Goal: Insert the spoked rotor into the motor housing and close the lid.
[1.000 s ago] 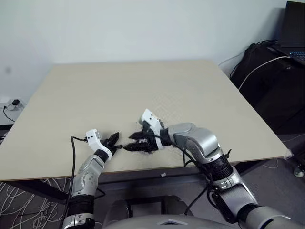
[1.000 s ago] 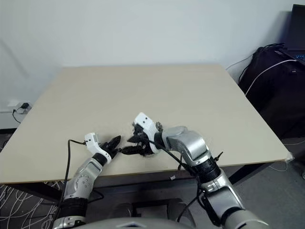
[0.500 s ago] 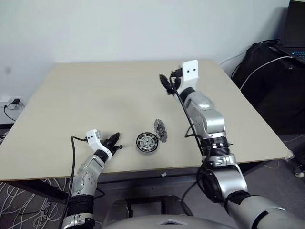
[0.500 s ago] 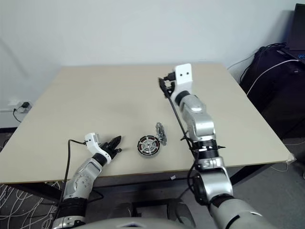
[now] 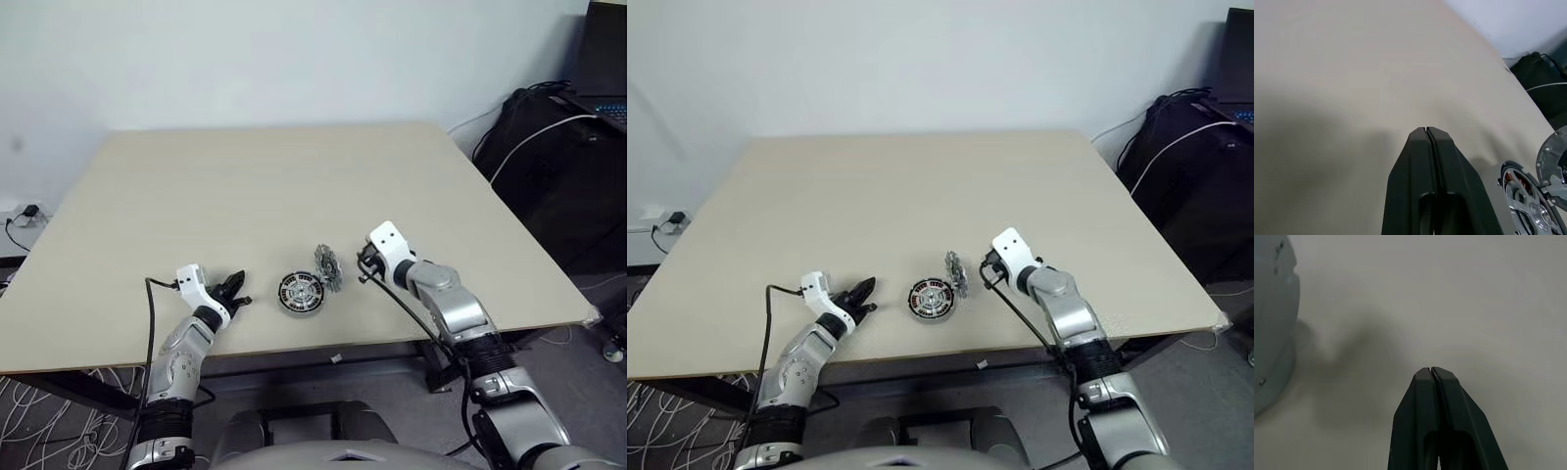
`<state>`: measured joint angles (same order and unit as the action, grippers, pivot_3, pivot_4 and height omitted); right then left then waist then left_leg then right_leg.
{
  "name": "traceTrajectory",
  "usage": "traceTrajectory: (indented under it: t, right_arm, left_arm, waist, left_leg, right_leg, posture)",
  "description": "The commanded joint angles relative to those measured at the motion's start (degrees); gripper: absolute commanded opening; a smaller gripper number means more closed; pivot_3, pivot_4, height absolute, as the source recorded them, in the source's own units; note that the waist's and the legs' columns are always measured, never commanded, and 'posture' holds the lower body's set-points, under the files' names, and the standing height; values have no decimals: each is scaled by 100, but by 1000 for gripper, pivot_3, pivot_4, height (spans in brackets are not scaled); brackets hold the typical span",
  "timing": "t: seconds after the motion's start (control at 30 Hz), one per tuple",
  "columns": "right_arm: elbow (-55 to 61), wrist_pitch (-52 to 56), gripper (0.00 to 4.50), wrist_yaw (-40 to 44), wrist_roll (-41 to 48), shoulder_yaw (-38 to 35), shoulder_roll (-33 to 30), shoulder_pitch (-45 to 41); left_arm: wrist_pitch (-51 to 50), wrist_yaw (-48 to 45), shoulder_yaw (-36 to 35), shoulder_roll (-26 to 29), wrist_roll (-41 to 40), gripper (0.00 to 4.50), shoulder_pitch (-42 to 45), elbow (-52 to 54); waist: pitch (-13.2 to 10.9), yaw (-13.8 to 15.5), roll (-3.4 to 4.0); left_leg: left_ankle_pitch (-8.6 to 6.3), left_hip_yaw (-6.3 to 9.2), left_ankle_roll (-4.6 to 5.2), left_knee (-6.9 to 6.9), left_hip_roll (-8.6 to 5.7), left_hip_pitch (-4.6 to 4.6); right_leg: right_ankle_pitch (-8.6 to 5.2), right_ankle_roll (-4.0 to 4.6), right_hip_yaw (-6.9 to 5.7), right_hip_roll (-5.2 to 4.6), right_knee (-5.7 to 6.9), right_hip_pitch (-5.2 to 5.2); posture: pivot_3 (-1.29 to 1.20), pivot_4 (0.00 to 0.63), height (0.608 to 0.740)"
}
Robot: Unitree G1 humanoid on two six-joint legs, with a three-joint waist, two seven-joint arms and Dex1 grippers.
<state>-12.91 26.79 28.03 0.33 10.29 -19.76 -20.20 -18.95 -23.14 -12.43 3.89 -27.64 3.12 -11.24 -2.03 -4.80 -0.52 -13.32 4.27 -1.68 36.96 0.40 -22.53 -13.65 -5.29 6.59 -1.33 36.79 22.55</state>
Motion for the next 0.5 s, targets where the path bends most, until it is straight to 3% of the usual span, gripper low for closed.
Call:
traceTrajectory:
  t: [0.03, 0.2, 0.5]
  right_arm:
    - [100, -91, 51, -242, 24, -147, 189, 68]
    - [588, -507, 51, 404, 428, 34, 379, 451]
    - [924, -537, 51, 929, 974, -20, 676, 445]
  left_arm:
    - [691, 195, 283, 64, 639, 0, 117, -48]
    - [1246, 33, 695, 138, 1186, 0, 94, -255]
    - [1313, -89, 837, 173, 1236, 0, 110, -264]
  waist:
    - [0, 7, 0]
    - [0, 28, 0]
    - [-1, 20, 1]
  left_leg:
    - [0, 0, 0, 6, 0, 1]
    - [1, -2, 1, 5, -1, 0]
    - [0, 0, 1, 1, 3, 2]
  right_leg:
    - [2, -3, 1, 0, 0, -3]
    - [4, -3, 2, 0, 0, -2]
    - [2, -1, 1, 3, 4, 1]
  posture:
    - [0, 0, 740]
    - [0, 0, 740]
    - [0, 0, 740]
